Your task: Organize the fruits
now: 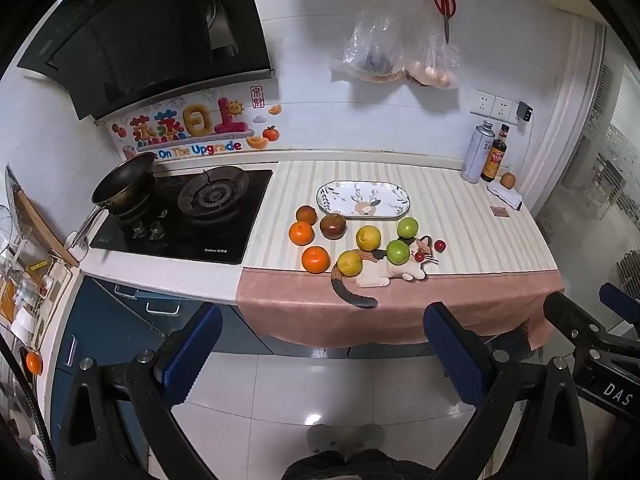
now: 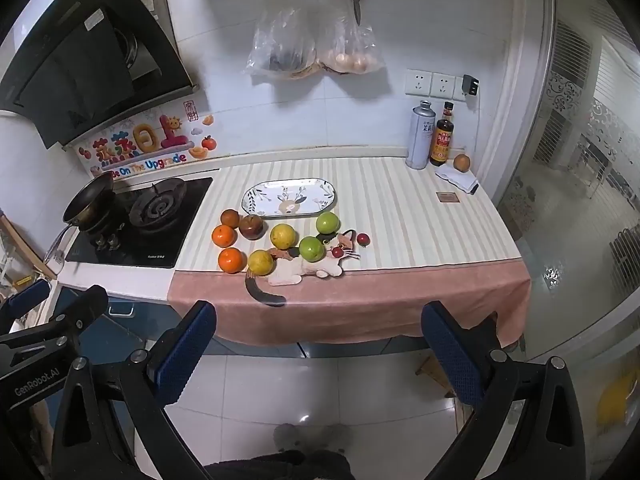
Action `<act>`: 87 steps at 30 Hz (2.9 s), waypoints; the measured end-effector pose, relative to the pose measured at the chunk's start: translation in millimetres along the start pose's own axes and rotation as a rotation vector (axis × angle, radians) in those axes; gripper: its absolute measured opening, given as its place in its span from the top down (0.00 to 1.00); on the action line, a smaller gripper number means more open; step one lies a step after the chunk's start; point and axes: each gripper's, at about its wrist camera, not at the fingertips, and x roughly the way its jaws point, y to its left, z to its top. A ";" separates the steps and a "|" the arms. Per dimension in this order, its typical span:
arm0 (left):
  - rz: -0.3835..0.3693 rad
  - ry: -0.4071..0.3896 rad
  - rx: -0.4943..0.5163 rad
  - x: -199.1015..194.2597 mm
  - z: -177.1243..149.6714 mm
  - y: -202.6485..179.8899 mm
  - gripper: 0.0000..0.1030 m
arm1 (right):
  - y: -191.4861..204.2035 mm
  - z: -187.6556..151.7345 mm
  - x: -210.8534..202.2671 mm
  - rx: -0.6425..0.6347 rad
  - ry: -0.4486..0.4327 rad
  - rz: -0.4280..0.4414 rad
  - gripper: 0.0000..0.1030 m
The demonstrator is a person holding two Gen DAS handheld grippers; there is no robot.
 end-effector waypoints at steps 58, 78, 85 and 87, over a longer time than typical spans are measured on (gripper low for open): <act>0.006 -0.014 -0.006 -8.9 -3.7 0.6 0.00 | 12.1 1.2 -3.3 0.003 -0.008 0.000 0.00; 0.003 -0.014 -0.008 -9.9 5.8 5.5 0.00 | 12.1 5.4 -0.6 0.007 -0.016 0.005 0.00; 0.031 -0.069 0.003 -5.2 11.3 6.4 0.00 | 7.0 8.3 3.1 0.081 -0.086 0.051 0.00; 0.069 -0.103 0.010 -1.7 13.8 9.7 0.00 | 7.4 7.8 9.8 0.105 -0.114 0.051 0.00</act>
